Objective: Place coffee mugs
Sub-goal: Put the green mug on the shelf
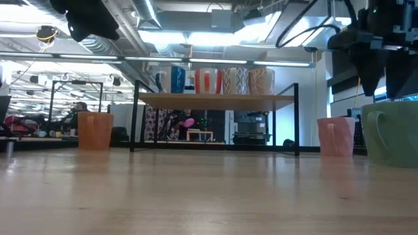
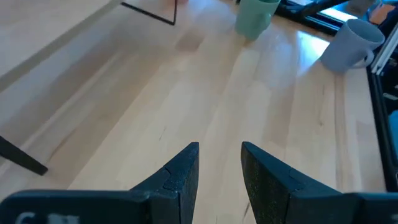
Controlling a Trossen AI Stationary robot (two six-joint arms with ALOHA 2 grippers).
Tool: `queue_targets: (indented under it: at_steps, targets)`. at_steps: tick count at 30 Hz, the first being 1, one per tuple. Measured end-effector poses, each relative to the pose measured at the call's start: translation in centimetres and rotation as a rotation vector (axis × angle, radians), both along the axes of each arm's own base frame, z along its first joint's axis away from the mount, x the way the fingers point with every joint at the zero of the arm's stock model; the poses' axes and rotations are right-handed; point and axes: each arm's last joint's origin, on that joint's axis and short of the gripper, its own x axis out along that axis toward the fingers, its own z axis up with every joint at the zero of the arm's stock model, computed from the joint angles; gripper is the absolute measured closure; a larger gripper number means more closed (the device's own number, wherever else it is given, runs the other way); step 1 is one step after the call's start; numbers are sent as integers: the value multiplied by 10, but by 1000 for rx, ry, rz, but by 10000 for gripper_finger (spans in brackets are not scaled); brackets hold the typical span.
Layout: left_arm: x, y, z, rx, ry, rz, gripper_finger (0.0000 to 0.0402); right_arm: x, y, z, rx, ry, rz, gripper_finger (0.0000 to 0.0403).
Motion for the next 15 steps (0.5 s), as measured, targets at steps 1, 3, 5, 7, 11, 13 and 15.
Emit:
queue_targets:
  at_steps: [1,3,5,7,11,13,15]
  targets:
    - [1,1,-1,-2,5,1,287,0,-1,-3,8,3,-4,194]
    - [3,1,-2,3,19,-8,287,0,-3,-9,31,11,-7,194]
    - [4,2,-3,5,28,-19,287,0,-4,-14,50,13,-6,194]
    - [4,2,-3,3,34,-20,287,-1,-4,-15,50,16,-5,194]
    - [4,3,-3,3,30,-18,287,0,-4,-16,42,8,-5,194]
    - [4,3,-3,5,30,-17,287,1,-4,-16,37,-3,-5,194]
    - [4,3,-3,4,30,-18,287,2,-4,-16,47,-10,-4,194]
